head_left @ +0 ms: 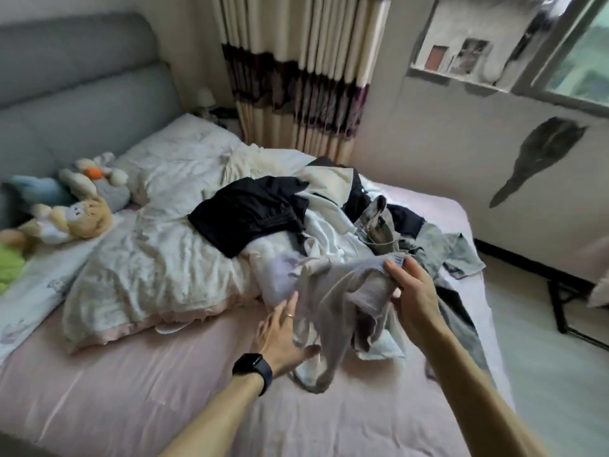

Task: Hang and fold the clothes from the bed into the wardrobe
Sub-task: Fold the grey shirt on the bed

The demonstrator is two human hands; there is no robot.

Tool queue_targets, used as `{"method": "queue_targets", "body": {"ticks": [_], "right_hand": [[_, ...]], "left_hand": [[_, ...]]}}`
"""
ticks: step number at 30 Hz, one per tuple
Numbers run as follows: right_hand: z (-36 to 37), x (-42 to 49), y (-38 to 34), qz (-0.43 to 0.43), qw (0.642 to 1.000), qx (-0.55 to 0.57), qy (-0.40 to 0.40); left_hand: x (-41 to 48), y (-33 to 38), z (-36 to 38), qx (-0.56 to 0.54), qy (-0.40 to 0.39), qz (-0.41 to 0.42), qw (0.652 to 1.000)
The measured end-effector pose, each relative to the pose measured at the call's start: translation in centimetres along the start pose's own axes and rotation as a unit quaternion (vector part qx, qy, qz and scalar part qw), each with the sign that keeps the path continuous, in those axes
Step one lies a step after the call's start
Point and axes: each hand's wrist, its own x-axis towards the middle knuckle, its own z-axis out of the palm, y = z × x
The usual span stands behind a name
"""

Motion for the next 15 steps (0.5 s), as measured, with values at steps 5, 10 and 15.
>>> {"method": "queue_targets", "body": {"ticks": [5, 10, 15], "right_hand": [[-1.1, -2.5, -9.6, -0.077, 0.995, 0.061, 0.028], [-4.8, -4.5, -13.3, -0.135, 0.984, 0.070, 0.093], [-11.2, -5.3, -13.2, -0.106, 0.961, 0.035, 0.252]], "left_hand": [[1.2, 9.3, -6.2, 0.009, 0.024, 0.129, 0.991], [1.0, 13.8, -7.1, -0.010, 0.026, 0.255, 0.966], [-0.2, 17.6, -5.9, -0.057, 0.019, 0.283, 0.957]]}}
